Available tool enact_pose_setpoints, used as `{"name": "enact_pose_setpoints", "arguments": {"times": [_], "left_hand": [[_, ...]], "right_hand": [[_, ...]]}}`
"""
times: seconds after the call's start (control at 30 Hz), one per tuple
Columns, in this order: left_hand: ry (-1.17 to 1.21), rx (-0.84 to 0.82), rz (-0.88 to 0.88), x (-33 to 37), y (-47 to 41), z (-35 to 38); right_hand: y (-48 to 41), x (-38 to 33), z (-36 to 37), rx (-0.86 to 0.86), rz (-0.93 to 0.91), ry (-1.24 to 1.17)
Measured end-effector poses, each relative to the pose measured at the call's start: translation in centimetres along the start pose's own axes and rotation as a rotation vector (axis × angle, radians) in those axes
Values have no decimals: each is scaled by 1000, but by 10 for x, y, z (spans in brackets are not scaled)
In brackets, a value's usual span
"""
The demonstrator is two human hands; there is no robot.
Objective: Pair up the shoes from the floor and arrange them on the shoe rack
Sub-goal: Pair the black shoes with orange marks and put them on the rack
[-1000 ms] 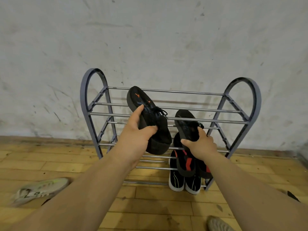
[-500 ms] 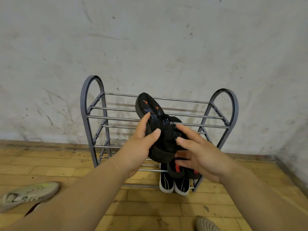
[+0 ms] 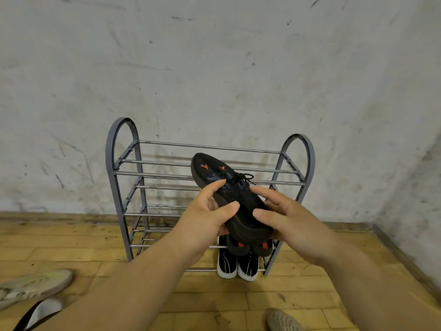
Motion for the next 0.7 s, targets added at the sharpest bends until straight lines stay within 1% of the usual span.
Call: {"name": "enact_pose_setpoints", "arguments": {"times": [0.07,0.13,0.2,0.23,0.3,0.37,0.43,0.5,0.57,0.7], "left_hand": [[11,36,-2,-2,2,2],[-26,31,-8,-4,6,5],[-142,-22,14,-3,11,11],[-218,-54,36,0,12,14],[-359,-107,89,9,16,18],[-474,-193,129,15,20,20],[-560,-310,127,14,26,25],[-655,-389,100,5,29,28],[-784,-422,84,-8,27,27],[-1033,-411,63,-32,12,16]], "right_hand": [[10,-7,5,-31,-49,173],[16,-10,7,16,-77,364],[20,-11,9,60,-93,495],[22,-13,7,54,-99,525],[26,-14,-5,10,-85,494],[33,-16,-26,-45,-41,382],[41,-12,-44,-130,17,322],[45,3,-61,-173,100,341],[44,21,-79,-158,177,388],[40,42,-113,-32,279,399]]}}
Point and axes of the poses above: each hand's wrist, its own y-axis away from the middle knuckle, its own z-axis out of the palm, x = y × z, the point moved 8 cm from there along -y, towards the middle knuckle, and after that the axes turned 6 degrees about z, right-handed, at the moved point
